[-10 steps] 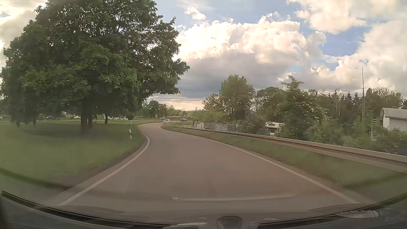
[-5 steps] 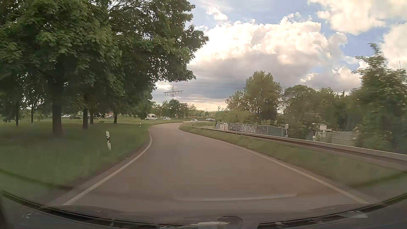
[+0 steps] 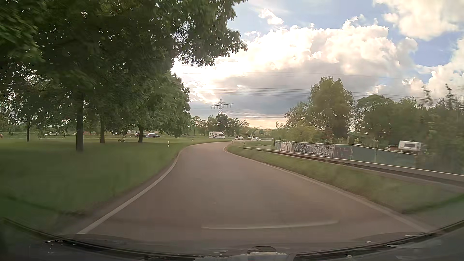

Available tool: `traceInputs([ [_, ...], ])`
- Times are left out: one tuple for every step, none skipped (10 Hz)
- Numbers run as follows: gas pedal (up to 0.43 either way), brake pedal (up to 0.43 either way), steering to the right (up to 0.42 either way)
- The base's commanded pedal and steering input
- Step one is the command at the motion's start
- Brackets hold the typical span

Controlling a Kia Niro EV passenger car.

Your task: Follow the waypoints while adhering to traffic rules and regulations

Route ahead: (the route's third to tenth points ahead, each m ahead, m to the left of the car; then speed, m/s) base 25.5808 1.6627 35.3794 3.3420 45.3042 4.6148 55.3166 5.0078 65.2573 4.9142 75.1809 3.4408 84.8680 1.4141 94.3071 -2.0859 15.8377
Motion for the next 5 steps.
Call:
traceInputs([
  [0.059,0.000,-0.047],
  [0.059,0.000,-0.045],
  [0.067,0.000,-0.043],
  [0.067,0.000,-0.043],
  [0.067,0.000,-0.041],
])
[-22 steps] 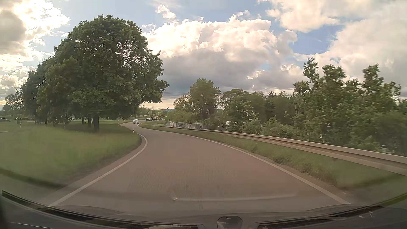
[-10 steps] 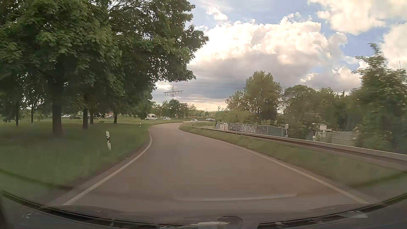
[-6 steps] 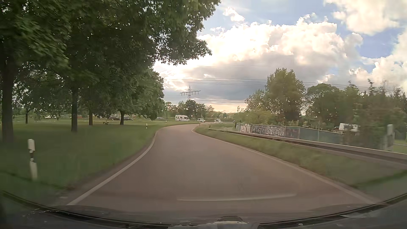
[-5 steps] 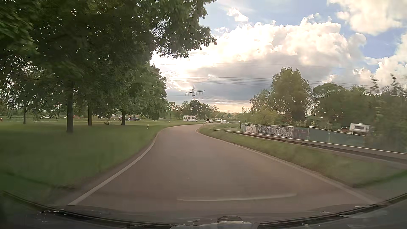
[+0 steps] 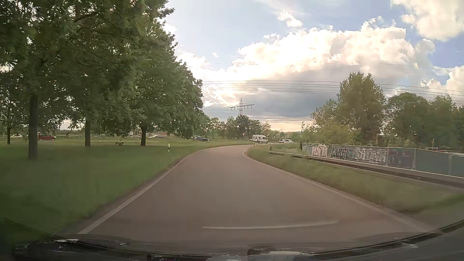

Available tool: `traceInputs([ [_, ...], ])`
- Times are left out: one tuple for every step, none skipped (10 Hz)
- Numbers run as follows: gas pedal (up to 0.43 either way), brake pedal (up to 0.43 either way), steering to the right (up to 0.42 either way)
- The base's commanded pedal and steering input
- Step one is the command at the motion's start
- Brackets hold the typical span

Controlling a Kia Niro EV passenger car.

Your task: Follow the waypoints while adhering to traffic rules and regulations

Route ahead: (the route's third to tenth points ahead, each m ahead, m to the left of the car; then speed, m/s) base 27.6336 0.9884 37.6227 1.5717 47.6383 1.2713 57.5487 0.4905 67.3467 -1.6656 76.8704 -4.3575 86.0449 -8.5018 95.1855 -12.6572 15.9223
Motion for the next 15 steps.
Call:
traceInputs([
  [0.067,0.000,-0.038],
  [0.067,0.000,-0.033],
  [0.067,0.000,-0.029],
  [0.067,0.000,-0.025],
  [0.067,0.000,-0.021],
  [0.067,0.000,-0.018],
  [0.067,0.000,-0.014],
  [0.067,0.000,-0.007],
  [0.067,0.000,0.003],
  [0.067,0.000,0.008],
  [0.067,0.000,0.008],
  [0.067,0.000,0.010],
  [0.067,0.000,0.013],
  [0.067,0.000,0.015],
  [0.067,0.000,0.019],
])
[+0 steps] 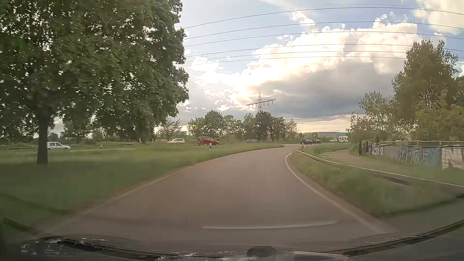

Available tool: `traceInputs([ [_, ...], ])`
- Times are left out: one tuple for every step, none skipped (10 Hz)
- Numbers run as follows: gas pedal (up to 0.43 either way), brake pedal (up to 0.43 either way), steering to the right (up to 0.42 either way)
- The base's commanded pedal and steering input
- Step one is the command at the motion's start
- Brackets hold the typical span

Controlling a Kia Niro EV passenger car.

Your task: Follow the waypoints while adhering to traffic rules and regulations

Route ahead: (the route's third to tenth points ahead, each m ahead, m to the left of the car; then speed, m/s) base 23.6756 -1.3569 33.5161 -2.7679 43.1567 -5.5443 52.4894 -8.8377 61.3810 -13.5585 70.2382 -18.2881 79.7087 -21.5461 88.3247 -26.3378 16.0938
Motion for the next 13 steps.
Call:
traceInputs([
  [0.067,0.000,0.023],
  [0.067,0.000,0.026],
  [0.067,0.000,0.028],
  [0.067,0.000,0.029],
  [0.067,0.000,0.031],
  [0.067,0.000,0.033],
  [0.067,0.000,0.034],
  [0.067,0.000,0.036],
  [0.079,0.000,0.038],
  [0.079,0.000,0.039],
  [0.087,0.000,0.039],
  [0.087,0.000,0.039],
  [0.087,0.000,0.039],
])
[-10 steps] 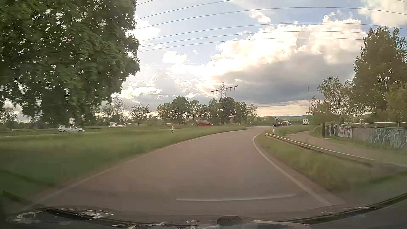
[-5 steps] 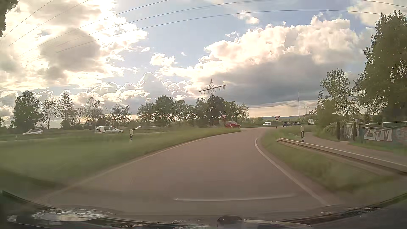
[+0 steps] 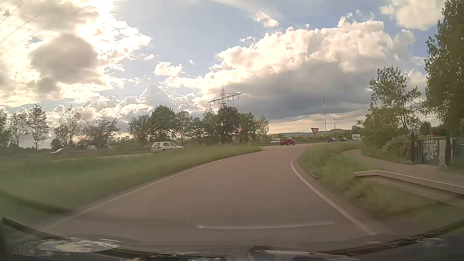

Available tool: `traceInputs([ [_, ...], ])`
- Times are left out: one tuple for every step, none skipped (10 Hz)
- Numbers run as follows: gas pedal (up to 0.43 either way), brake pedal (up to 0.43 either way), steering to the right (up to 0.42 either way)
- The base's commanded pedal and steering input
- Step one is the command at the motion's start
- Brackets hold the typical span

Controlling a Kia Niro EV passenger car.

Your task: Follow the waypoints while adhering to traffic rules and regulations

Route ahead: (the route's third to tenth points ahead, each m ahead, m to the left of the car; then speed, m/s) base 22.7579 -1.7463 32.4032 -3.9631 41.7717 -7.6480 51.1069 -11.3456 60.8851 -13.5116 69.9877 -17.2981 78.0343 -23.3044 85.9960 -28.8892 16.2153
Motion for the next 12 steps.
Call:
traceInputs([
  [0.087,0.000,0.040],
  [0.098,0.000,0.040],
  [0.098,0.000,0.041],
  [0.098,0.000,0.041],
  [0.098,0.000,0.042],
  [0.098,0.000,0.043],
  [0.098,0.000,0.044],
  [0.098,0.000,0.045],
  [0.098,0.000,0.046],
  [0.098,0.000,0.046],
  [0.098,0.000,0.048],
  [0.098,0.000,0.049],
])
